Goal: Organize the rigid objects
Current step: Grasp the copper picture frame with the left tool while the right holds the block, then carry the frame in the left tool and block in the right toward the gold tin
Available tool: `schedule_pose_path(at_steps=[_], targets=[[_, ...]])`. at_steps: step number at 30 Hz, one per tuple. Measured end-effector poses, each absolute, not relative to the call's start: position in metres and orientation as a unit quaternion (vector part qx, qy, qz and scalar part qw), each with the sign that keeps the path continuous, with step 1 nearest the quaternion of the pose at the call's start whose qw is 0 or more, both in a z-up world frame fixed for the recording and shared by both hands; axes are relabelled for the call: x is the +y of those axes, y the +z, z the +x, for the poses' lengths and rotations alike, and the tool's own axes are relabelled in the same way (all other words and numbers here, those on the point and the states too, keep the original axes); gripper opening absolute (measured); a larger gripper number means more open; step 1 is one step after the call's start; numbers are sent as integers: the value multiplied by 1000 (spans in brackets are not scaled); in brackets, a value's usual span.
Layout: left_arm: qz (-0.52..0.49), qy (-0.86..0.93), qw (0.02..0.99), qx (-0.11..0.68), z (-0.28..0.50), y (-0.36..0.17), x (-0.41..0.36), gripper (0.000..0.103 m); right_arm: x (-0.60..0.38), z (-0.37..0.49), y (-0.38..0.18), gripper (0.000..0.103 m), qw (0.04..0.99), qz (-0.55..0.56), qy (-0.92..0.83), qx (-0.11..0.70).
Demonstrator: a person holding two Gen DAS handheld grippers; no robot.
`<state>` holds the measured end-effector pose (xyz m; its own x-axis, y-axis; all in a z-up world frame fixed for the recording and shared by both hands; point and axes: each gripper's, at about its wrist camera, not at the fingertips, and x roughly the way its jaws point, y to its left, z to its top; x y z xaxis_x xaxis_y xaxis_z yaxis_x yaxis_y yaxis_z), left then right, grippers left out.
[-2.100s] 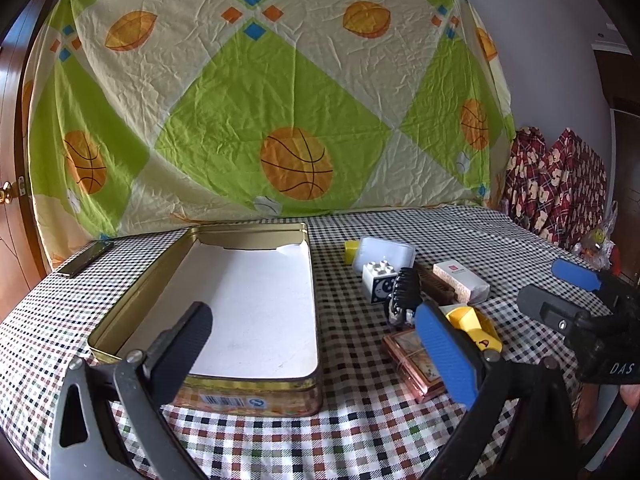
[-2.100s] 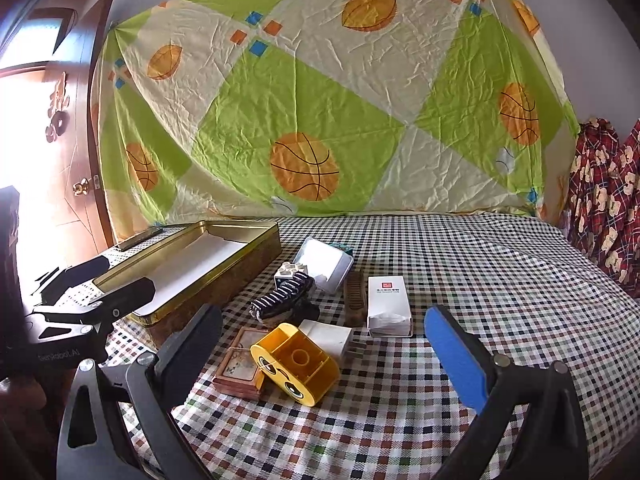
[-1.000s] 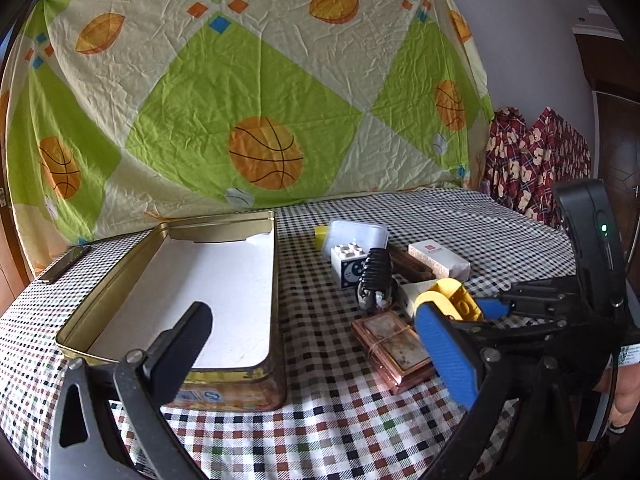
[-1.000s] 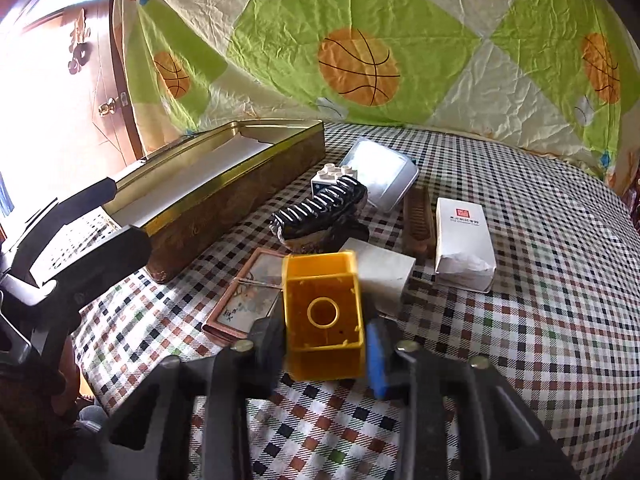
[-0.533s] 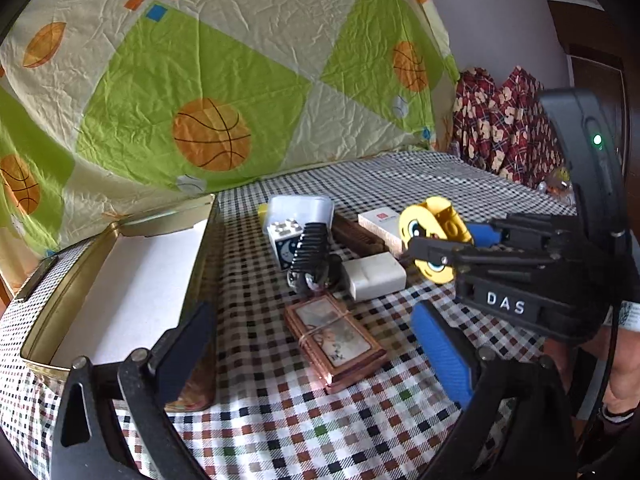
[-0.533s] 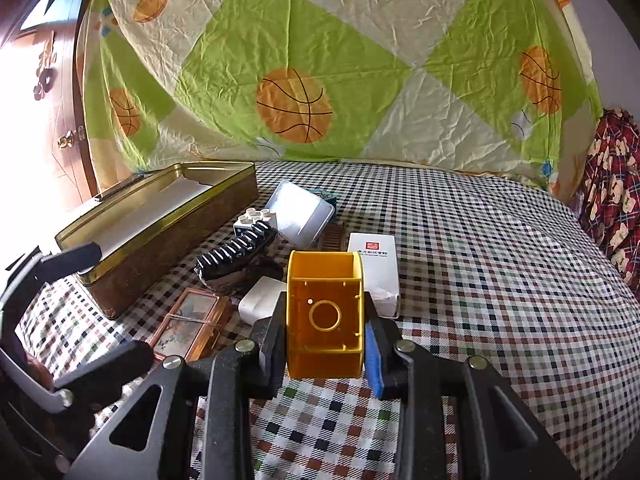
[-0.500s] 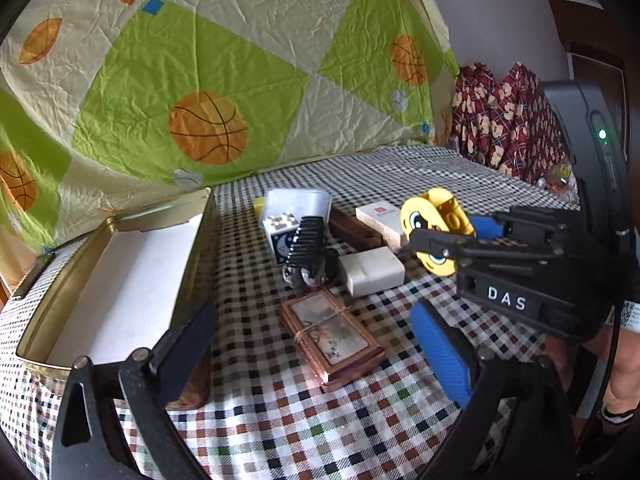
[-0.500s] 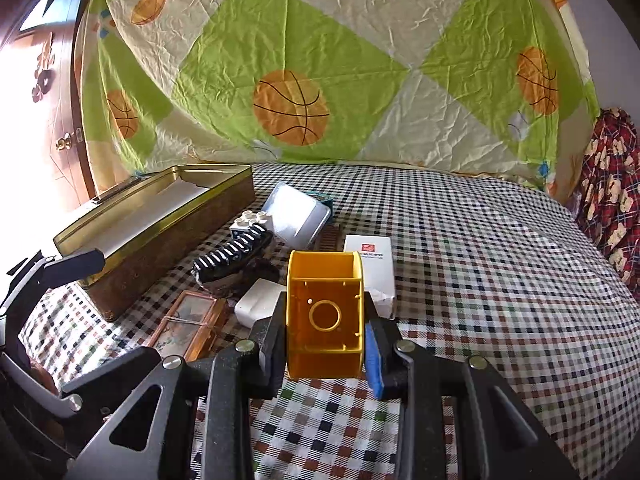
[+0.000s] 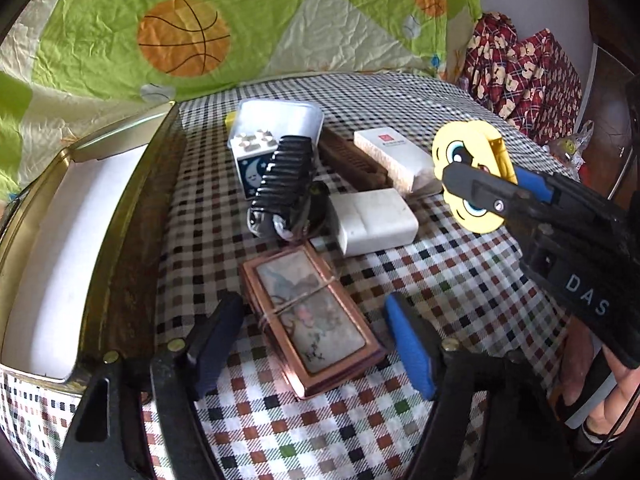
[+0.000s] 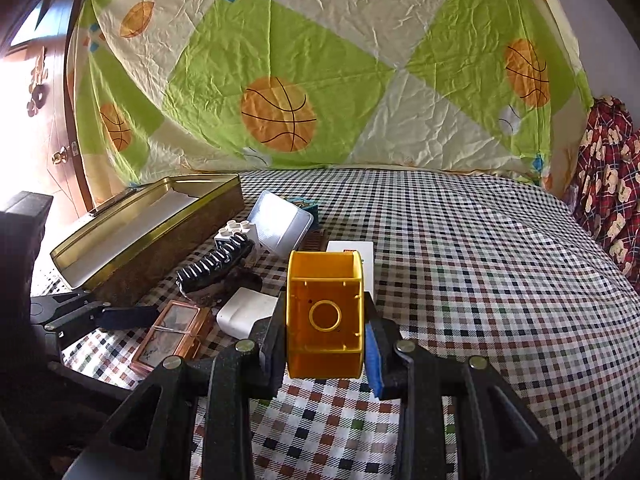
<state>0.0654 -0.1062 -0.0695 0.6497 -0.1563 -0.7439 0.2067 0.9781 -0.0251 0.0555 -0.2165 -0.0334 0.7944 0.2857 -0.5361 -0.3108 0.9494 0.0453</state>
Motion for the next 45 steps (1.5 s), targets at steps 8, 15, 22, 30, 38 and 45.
schedule_pose_path(at_steps=[8,15,22,30,38,45], targets=[[23,-106,917,384,63,-69,-100,46,-209,58,-36,34,941,-47,159,294],[21,-122,927,354,56,-62,-98,45,-207,58,-36,34,942,-56,151,295],[-7,-130,937,324,51,-57,-90,45,-207,50,-33,34,948,-61,154,272],[-24,-128,947,293,43,-53,-83,45,-206,47,-31,34,951,-62,155,259],[-21,-119,957,264,34,-50,-83,45,-207,40,-28,34,957,-60,157,238],[-6,-118,964,239,26,-47,-86,45,-208,35,-27,34,960,-59,158,221]])
